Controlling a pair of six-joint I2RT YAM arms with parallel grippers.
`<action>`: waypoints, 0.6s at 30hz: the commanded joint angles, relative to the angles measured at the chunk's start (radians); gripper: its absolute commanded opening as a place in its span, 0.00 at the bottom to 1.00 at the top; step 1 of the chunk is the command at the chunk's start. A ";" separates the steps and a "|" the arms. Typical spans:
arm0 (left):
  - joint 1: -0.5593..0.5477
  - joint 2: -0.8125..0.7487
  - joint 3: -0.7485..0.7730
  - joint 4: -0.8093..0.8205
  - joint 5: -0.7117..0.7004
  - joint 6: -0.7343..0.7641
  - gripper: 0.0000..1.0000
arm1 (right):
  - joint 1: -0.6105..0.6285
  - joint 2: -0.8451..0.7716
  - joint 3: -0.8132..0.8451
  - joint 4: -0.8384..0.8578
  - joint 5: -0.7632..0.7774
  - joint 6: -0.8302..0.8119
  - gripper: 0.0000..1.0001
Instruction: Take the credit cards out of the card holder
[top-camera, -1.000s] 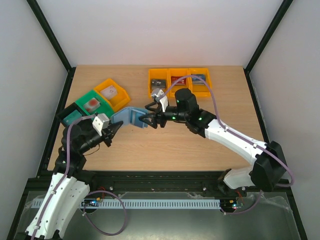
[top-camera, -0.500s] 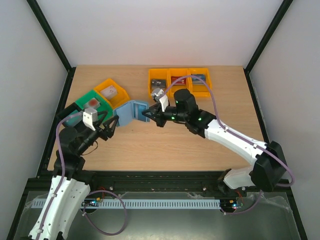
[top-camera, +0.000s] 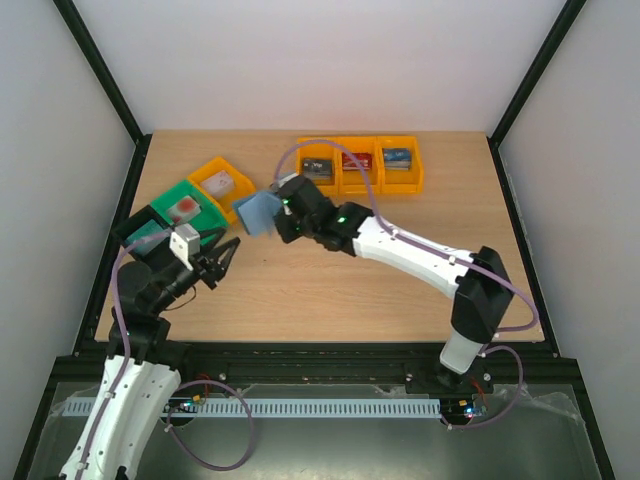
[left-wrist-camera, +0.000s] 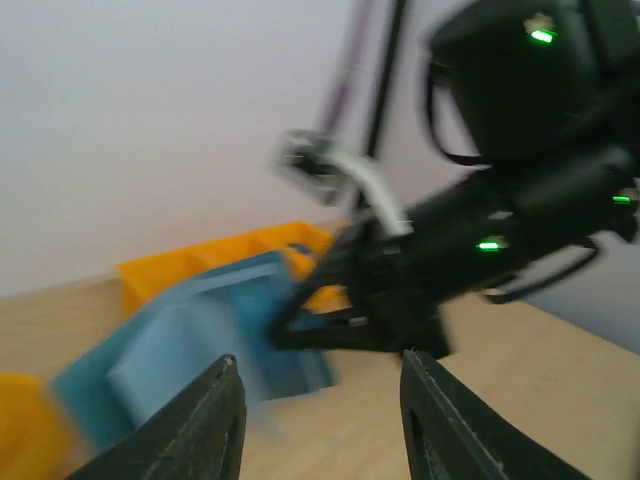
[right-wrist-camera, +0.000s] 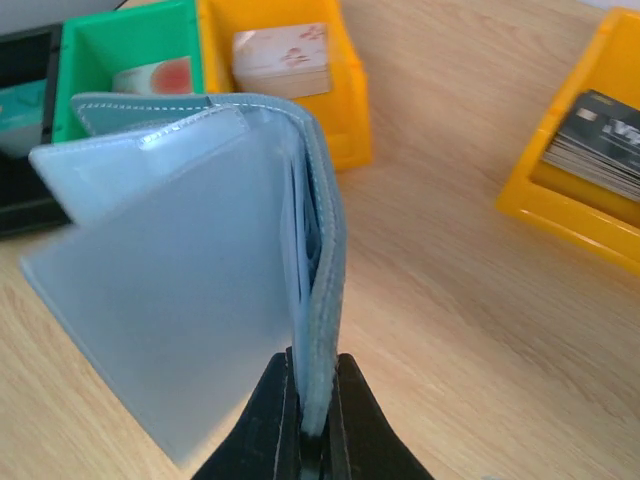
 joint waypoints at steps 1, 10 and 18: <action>-0.068 0.011 -0.046 0.138 0.262 -0.069 0.42 | 0.084 0.069 0.136 -0.140 0.166 -0.010 0.02; -0.109 0.072 -0.116 0.193 0.061 -0.323 0.32 | 0.115 0.080 0.175 -0.140 -0.072 -0.102 0.02; -0.059 0.107 -0.152 0.147 -0.018 -0.453 0.31 | 0.116 -0.012 0.088 -0.030 -0.421 -0.172 0.02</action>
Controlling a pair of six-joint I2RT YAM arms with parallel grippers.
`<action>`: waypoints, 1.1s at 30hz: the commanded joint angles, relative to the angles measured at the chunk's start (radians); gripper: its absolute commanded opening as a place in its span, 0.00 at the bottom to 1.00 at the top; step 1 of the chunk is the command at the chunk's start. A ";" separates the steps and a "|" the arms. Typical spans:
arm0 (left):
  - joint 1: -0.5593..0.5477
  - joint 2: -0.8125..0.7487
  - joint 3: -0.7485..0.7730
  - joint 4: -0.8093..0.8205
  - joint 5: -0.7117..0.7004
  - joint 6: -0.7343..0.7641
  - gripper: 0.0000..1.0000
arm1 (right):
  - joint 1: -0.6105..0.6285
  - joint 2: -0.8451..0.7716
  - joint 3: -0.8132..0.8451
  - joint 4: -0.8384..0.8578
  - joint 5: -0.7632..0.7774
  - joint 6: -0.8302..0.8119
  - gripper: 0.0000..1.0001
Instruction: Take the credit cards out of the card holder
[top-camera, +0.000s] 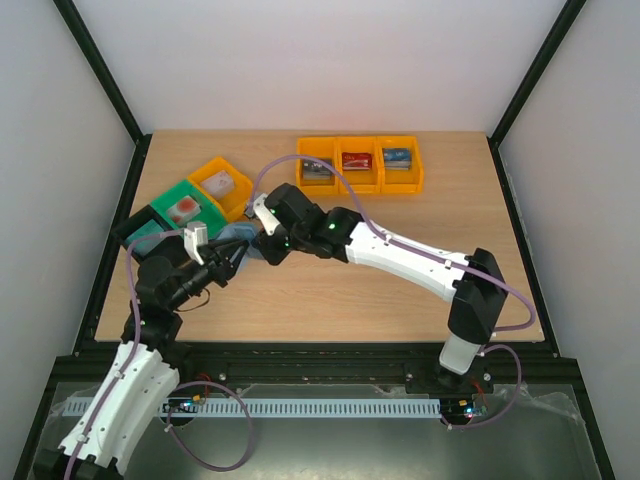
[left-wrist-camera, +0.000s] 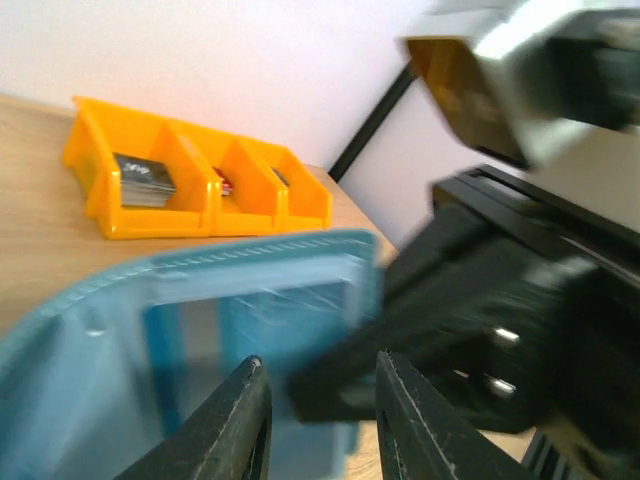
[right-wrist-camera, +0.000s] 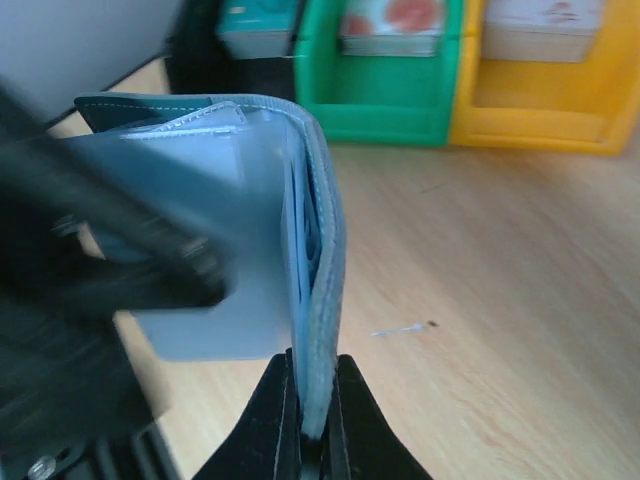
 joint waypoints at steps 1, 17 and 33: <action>0.031 0.006 -0.009 -0.012 -0.049 -0.093 0.30 | 0.002 -0.092 -0.034 0.076 -0.210 -0.056 0.02; 0.064 -0.015 0.016 -0.008 0.126 0.024 0.34 | -0.028 -0.268 -0.206 0.259 -0.558 -0.144 0.02; 0.062 -0.015 0.059 0.160 0.494 0.001 0.02 | -0.111 -0.238 -0.244 0.502 -0.601 -0.007 0.02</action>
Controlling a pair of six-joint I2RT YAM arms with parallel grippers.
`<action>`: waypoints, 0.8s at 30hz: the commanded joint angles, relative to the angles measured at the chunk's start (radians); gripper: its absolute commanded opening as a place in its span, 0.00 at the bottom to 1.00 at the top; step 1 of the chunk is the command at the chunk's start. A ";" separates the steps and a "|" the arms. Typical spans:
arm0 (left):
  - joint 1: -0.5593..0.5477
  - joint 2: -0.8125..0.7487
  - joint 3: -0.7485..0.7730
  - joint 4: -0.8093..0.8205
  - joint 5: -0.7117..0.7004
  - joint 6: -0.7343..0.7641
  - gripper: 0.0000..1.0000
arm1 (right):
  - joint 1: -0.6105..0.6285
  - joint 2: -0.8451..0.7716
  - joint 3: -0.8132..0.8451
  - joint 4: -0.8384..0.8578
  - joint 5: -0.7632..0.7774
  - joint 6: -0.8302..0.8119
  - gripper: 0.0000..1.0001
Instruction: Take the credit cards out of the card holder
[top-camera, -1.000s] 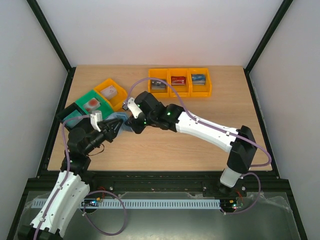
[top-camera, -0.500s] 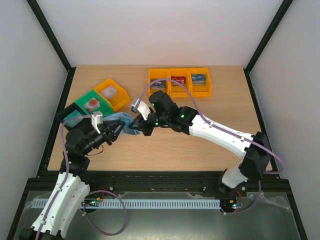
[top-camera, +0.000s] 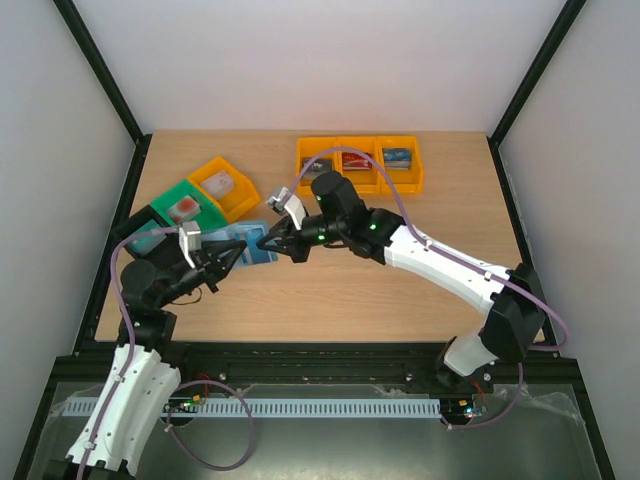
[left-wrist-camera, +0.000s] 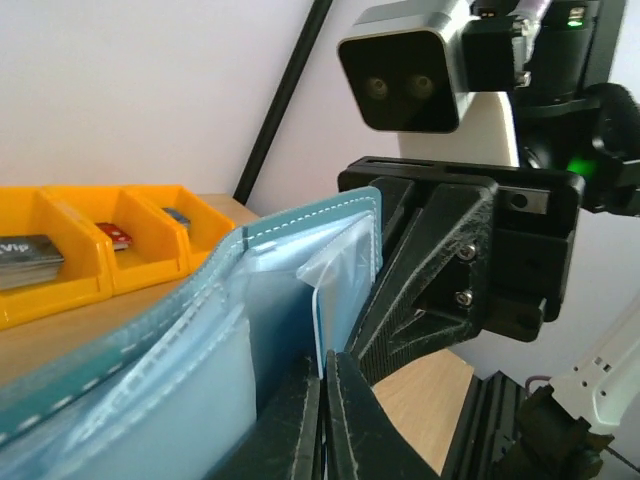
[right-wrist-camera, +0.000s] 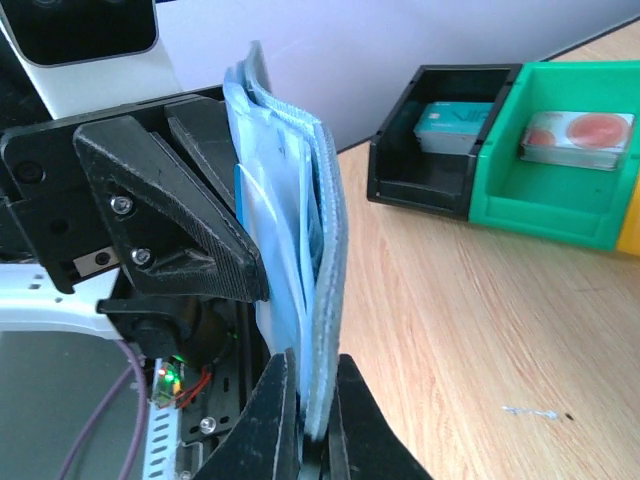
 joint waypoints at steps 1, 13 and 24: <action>-0.030 -0.007 0.049 0.006 0.213 0.033 0.02 | 0.001 -0.014 0.000 0.222 -0.068 0.038 0.02; -0.025 -0.023 0.061 -0.035 0.214 0.065 0.02 | -0.040 -0.103 -0.122 0.168 -0.142 -0.076 0.40; -0.017 -0.026 0.061 -0.049 0.216 0.069 0.04 | -0.044 -0.108 -0.111 0.059 -0.218 -0.169 0.02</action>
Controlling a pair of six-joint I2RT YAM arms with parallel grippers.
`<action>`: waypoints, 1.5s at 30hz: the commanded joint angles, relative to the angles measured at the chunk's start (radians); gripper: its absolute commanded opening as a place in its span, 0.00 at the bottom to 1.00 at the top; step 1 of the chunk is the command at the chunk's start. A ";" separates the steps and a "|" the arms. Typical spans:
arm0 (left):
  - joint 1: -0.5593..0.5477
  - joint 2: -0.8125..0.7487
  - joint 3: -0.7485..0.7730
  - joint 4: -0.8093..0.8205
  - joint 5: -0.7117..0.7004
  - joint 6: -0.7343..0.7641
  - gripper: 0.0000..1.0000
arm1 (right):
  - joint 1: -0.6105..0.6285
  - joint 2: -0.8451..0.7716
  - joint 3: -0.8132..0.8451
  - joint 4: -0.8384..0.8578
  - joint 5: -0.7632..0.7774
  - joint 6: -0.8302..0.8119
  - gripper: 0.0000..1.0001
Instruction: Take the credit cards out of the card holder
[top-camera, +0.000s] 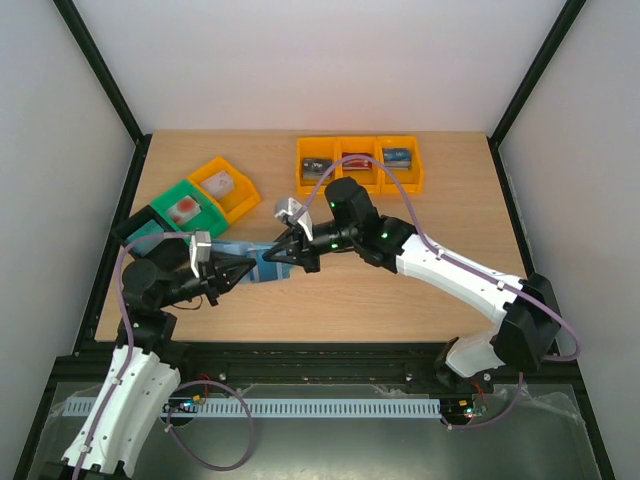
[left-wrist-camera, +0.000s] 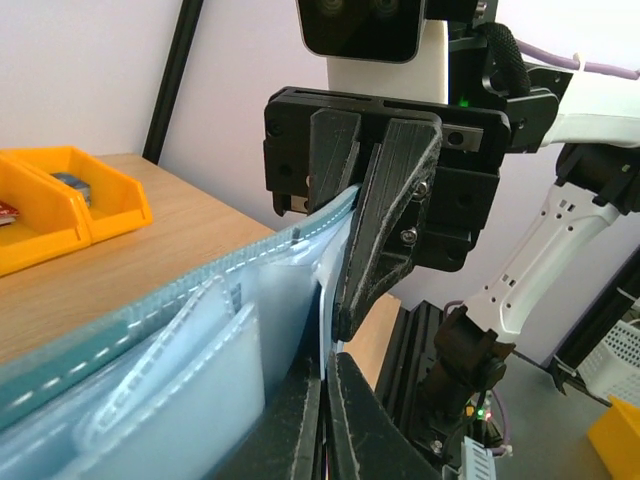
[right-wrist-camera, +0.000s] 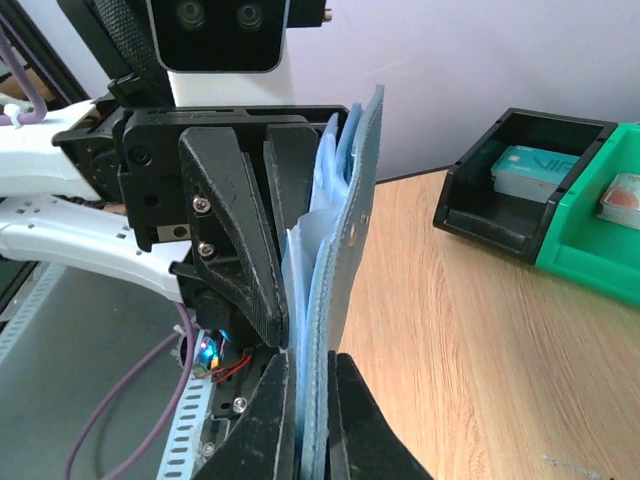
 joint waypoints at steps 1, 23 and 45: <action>0.006 -0.014 0.029 -0.008 0.017 0.025 0.10 | -0.008 -0.024 0.009 -0.049 -0.034 -0.051 0.02; -0.014 -0.009 0.007 -0.176 -0.055 0.227 0.16 | -0.009 -0.038 0.020 -0.036 -0.113 -0.035 0.02; -0.086 0.004 -0.047 0.080 -0.053 0.112 0.02 | -0.007 -0.022 0.019 -0.009 -0.142 -0.017 0.02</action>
